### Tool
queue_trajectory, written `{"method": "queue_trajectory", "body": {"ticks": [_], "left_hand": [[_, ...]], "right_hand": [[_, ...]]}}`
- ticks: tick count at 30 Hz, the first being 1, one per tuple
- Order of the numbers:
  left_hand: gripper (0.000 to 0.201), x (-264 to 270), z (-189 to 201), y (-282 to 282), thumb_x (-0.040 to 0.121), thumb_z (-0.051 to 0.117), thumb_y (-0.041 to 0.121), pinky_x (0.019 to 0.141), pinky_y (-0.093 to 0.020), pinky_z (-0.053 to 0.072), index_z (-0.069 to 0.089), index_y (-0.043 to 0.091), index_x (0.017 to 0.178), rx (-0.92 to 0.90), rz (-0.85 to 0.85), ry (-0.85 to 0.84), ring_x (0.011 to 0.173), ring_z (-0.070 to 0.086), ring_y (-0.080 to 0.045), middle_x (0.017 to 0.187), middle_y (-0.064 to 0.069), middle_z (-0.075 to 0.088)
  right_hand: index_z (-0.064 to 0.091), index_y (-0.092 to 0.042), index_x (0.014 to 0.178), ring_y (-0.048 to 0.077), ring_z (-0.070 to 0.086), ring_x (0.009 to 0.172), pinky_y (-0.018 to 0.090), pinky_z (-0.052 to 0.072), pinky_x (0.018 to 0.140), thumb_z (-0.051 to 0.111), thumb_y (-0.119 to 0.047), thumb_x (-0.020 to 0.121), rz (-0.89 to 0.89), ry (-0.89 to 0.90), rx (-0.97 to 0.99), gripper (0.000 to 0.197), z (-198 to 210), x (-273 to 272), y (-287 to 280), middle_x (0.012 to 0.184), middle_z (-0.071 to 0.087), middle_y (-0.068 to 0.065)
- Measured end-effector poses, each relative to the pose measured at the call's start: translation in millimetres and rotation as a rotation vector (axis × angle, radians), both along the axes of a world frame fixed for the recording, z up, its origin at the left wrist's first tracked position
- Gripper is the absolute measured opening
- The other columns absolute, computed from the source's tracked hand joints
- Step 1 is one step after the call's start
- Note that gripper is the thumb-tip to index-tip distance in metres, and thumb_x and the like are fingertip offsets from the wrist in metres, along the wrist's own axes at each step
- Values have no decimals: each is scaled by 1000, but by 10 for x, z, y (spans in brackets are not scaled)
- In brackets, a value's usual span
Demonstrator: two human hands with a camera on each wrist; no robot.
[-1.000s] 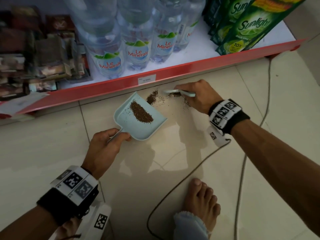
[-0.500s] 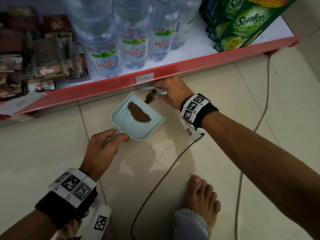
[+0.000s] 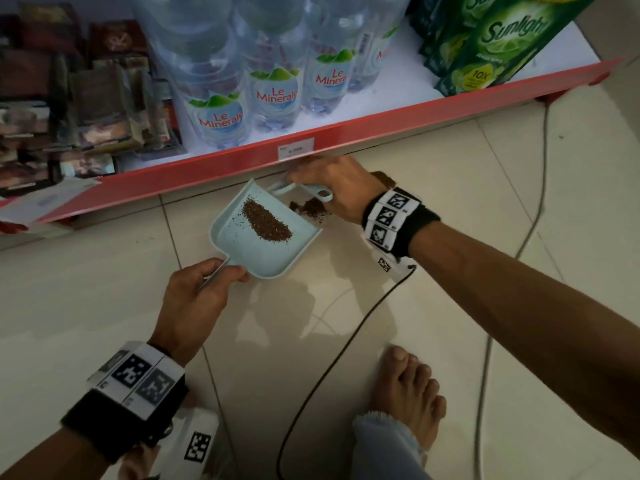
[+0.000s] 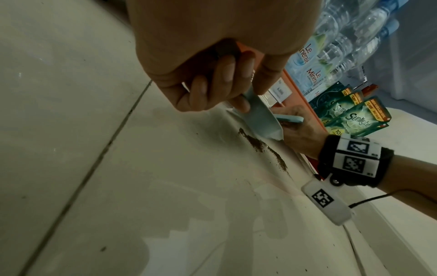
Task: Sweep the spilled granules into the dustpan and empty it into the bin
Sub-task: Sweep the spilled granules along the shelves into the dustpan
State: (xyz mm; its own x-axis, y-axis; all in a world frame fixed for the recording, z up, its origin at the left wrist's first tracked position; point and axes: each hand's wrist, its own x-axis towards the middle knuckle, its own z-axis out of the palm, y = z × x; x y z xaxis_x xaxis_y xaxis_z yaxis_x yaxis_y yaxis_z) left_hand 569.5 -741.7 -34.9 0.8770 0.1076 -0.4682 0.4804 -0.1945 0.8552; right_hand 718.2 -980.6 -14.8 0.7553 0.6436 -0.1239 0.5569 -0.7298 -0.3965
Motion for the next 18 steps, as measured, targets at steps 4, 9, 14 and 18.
{"method": "queue_trajectory", "body": {"ticks": [4,9,14,18], "left_hand": [[24,-40,-20,52,90,66,26,52,-26,27,72,22,67,-4,23,14,45,33,-10,47,7,36],[23,-24,-41,85,90,67,25,50,-24,28,72,21,68,-9,55,18,43,34,-7,46,8,36],[20,26,-30,0,86,68,29,51,-24,28,72,17,70,-33,29,7,43,33,-7,48,6,35],[24,79,12,-91,79,66,40,52,-25,28,72,18,71,-45,-16,-12,44,33,-10,49,4,34]], "right_hand": [[65,-5,125,32,49,134,42,41,110,58,7,83,139,68,-29,45,51,-26,-272,134,60,12],[69,-5,119,34,56,125,49,49,101,63,11,79,80,-11,-22,43,237,26,-916,126,66,13],[73,-11,104,30,70,83,30,50,73,60,3,86,-324,-281,1,26,161,73,-1120,96,75,13],[71,-19,112,36,67,77,38,52,73,52,-8,92,-513,-191,-187,29,47,-71,-949,91,74,16]]}}
